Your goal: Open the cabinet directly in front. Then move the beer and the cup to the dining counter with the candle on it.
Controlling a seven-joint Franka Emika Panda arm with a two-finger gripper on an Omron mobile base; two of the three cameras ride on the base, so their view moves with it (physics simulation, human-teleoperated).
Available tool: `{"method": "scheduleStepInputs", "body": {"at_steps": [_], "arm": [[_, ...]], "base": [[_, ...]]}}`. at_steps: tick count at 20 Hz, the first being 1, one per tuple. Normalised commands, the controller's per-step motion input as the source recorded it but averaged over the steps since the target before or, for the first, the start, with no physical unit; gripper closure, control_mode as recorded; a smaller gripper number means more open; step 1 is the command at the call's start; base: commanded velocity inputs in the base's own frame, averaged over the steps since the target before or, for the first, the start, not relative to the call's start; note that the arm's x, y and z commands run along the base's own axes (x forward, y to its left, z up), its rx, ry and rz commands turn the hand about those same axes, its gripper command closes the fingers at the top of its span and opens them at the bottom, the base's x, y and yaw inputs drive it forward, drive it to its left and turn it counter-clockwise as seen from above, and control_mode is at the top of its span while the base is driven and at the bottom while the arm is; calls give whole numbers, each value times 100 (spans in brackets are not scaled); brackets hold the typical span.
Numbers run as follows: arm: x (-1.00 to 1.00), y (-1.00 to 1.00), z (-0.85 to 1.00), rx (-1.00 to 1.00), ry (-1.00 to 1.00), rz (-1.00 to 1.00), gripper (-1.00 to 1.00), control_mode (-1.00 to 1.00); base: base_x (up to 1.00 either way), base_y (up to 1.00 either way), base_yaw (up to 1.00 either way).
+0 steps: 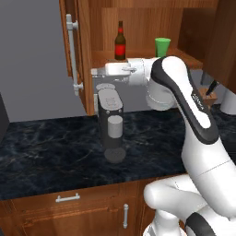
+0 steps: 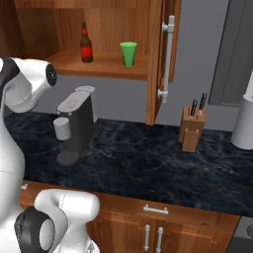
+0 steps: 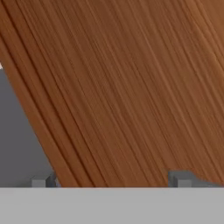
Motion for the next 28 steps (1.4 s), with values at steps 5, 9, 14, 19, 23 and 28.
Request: {"method": "scheduleStepInputs", "body": {"at_steps": [5,9,14,19,23,28], "arm": [[-26,-75,10,2,-1,-20,-100,-100],[-25,-100,10,0,0,-44,-100,-100],[-14,-100,1,-5,2,-53,-100,-100],[-37,-89,0,-21,12,-49,-100,-100],[-19,-86,0,-28,23,-46,-100,-100],[0,-47,0,-33,32,-41,-100,-100]], "base": [[0,0,0],[0,0,0],[0,0,0],[0,0,0],[0,0,0],[0,0,0]]}}
